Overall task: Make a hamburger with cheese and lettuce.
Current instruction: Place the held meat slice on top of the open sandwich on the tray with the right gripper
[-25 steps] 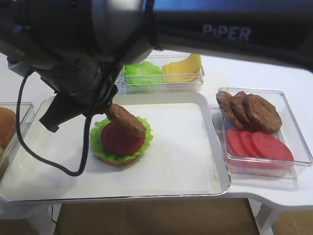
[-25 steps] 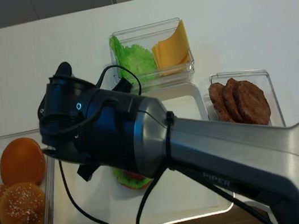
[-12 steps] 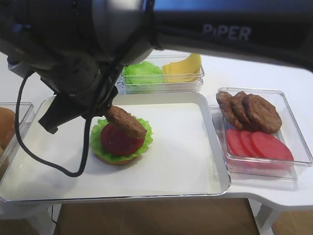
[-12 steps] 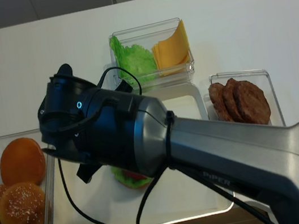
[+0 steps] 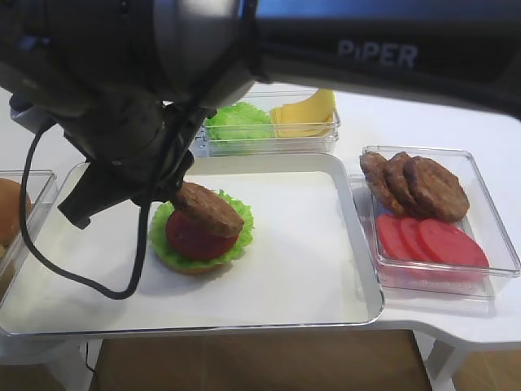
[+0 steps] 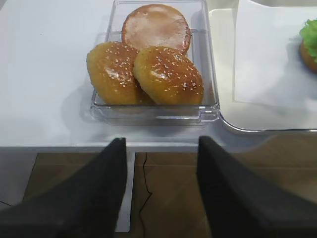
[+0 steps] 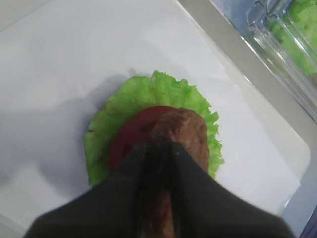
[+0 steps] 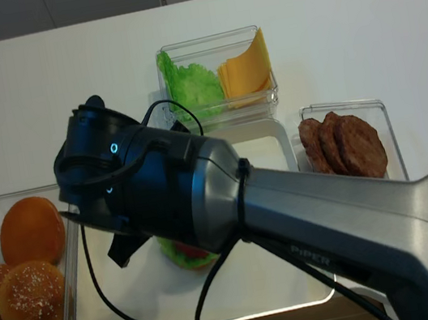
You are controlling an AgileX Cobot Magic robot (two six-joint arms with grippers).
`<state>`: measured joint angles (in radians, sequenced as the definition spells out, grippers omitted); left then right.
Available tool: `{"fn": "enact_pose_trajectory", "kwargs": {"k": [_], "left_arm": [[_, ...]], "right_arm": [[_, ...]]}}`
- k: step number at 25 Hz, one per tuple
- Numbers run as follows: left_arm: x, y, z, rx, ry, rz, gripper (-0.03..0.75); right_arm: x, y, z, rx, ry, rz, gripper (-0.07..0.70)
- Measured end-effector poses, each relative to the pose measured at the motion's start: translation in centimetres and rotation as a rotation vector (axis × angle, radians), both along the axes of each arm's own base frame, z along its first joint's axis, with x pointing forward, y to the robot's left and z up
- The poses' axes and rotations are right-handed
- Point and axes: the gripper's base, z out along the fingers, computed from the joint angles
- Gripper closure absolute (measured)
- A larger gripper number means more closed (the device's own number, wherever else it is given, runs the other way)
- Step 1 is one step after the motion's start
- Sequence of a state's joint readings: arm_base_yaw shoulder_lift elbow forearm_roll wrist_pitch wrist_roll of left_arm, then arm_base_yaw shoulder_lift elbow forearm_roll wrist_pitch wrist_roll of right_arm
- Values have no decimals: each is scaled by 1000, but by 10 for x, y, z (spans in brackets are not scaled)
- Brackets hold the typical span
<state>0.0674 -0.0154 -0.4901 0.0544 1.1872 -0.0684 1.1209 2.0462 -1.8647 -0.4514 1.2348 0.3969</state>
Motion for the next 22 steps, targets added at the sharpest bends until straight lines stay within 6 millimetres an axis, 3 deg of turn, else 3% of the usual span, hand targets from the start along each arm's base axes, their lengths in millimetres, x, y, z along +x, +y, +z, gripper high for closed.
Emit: {"fn": "enact_pose_trajectory", "kwargs": {"k": [22], "left_arm": [[0,0,0,0,0,0,371]], "right_arm": [[-1,0,-1,7,14,-2,456]]}}
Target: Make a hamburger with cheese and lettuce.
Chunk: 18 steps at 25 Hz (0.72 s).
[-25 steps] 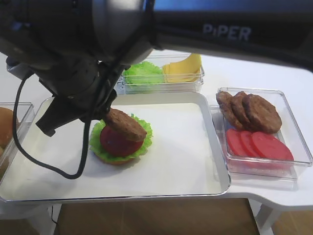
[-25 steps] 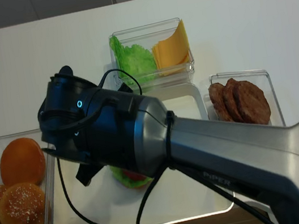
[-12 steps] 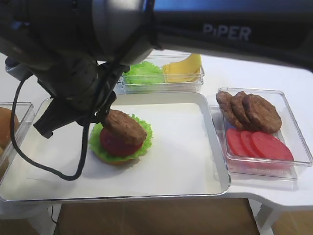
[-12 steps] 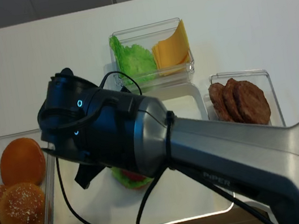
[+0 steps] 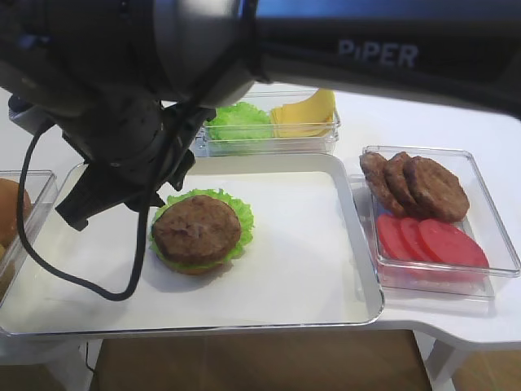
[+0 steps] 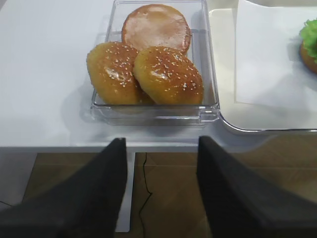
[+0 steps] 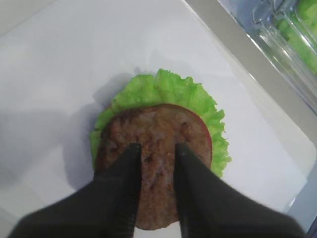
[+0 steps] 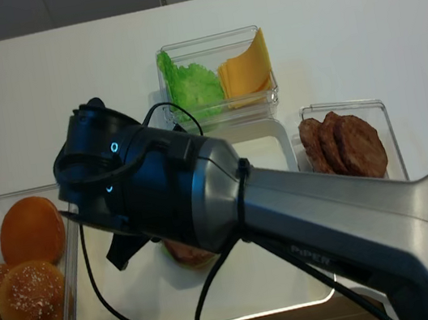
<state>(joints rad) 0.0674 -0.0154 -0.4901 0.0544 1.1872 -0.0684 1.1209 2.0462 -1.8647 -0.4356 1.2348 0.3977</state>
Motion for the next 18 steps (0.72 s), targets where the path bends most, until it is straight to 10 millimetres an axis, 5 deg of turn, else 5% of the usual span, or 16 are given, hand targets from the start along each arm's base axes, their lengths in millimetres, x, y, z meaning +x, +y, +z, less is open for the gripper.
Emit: {"fn": "enact_pose_trajectory", "kwargs": {"k": [4,10,18], "left_arm": [[0,0,0,0,0,0,371],[0,0,0,0,0,0,371],[0,0,0,0,0,0,371]], "right_arm": [[0,0,0,-14,-1,26,434],[6,-3,0,-38,-4,56,283],[59,-54,17,78,95,-125,258]]}}
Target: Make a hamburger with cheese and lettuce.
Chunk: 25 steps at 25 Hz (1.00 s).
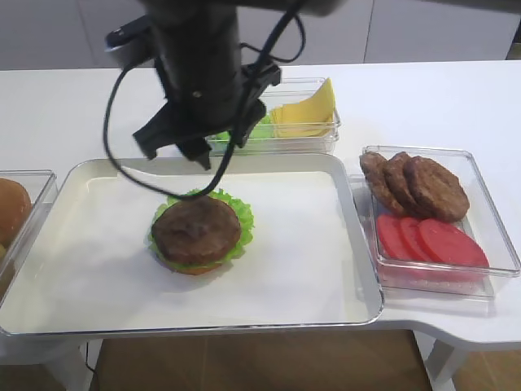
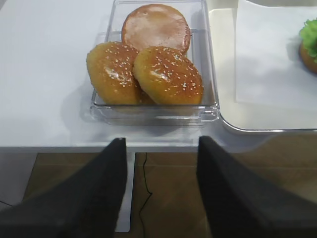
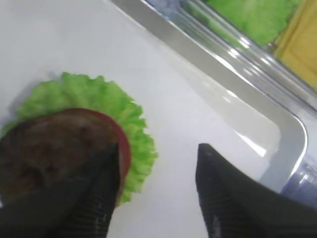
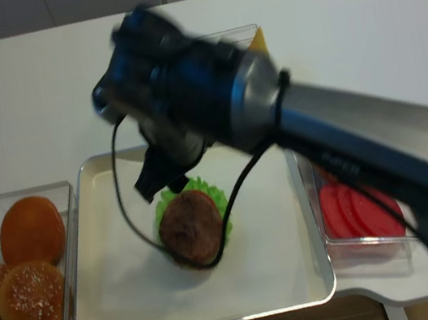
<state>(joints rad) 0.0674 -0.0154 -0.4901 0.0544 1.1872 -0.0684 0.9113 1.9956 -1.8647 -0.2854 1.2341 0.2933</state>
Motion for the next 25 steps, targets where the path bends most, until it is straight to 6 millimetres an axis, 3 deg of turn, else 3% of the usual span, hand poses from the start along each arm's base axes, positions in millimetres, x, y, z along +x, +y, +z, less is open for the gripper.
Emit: {"fn": "enact_pose_trajectory", "kwargs": {"k": [5,14,19,25], "left_arm": [[0,0,0,0,0,0,371],[0,0,0,0,0,0,371],[0,0,0,0,0,0,371],[0,0,0,0,0,0,371]], "right_arm": [[39,-49,14,77,47,-124,258],[96,-159,32,198,77,-381,258],[107,-217,46,234,49,-507,258],[99,-281,50,234,46,-658,258]]}}
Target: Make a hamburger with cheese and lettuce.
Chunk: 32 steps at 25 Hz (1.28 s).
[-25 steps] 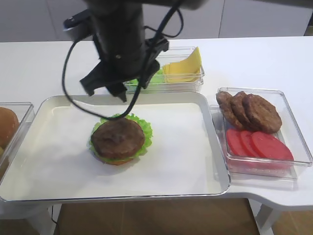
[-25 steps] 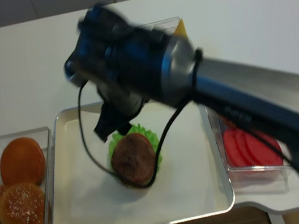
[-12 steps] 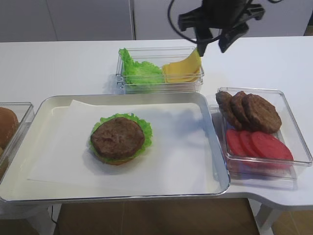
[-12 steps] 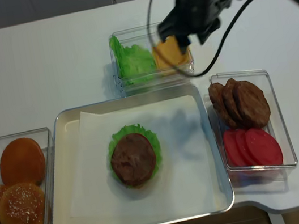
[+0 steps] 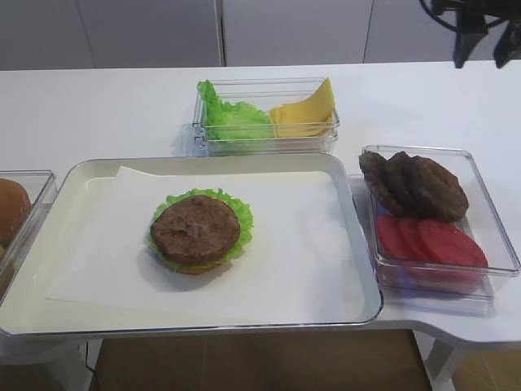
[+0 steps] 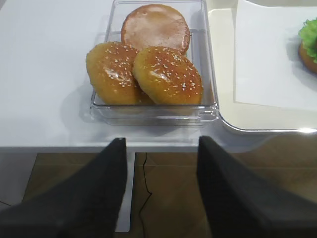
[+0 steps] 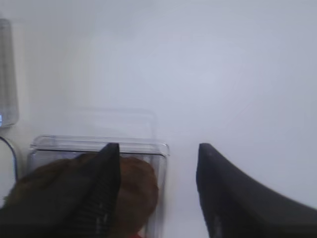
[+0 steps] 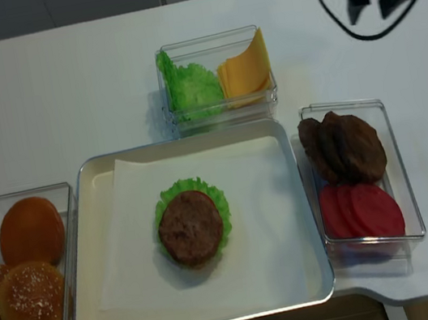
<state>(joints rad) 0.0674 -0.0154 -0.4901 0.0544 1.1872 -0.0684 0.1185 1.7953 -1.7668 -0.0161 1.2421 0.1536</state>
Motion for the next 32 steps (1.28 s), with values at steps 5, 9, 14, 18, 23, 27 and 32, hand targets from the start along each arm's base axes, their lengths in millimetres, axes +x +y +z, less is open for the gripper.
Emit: {"fn": "enact_pose_trajectory", "kwargs": {"k": [5,9,14,18,23,27,32], "left_arm": [[0,0,0,0,0,0,371],[0,0,0,0,0,0,371],[0,0,0,0,0,0,371],[0,0,0,0,0,0,371],[0,0,0,0,0,0,371],[0,0,0,0,0,0,371],[0,0,0,0,0,0,371]], "right_arm": [[-24,-32,-2,-5,36,-75,258],[-54,-37,11,-15,14,-81,258],[-103,-38,27,-17,-29,-75,258],[-147,-39,33,-20,-63,-58,258],[-201,-40,38,-13,-132,-48,258],[-243,-40,38,-7,-200,-15,258],[-291,-39,31,2,-292,26,258]]}}
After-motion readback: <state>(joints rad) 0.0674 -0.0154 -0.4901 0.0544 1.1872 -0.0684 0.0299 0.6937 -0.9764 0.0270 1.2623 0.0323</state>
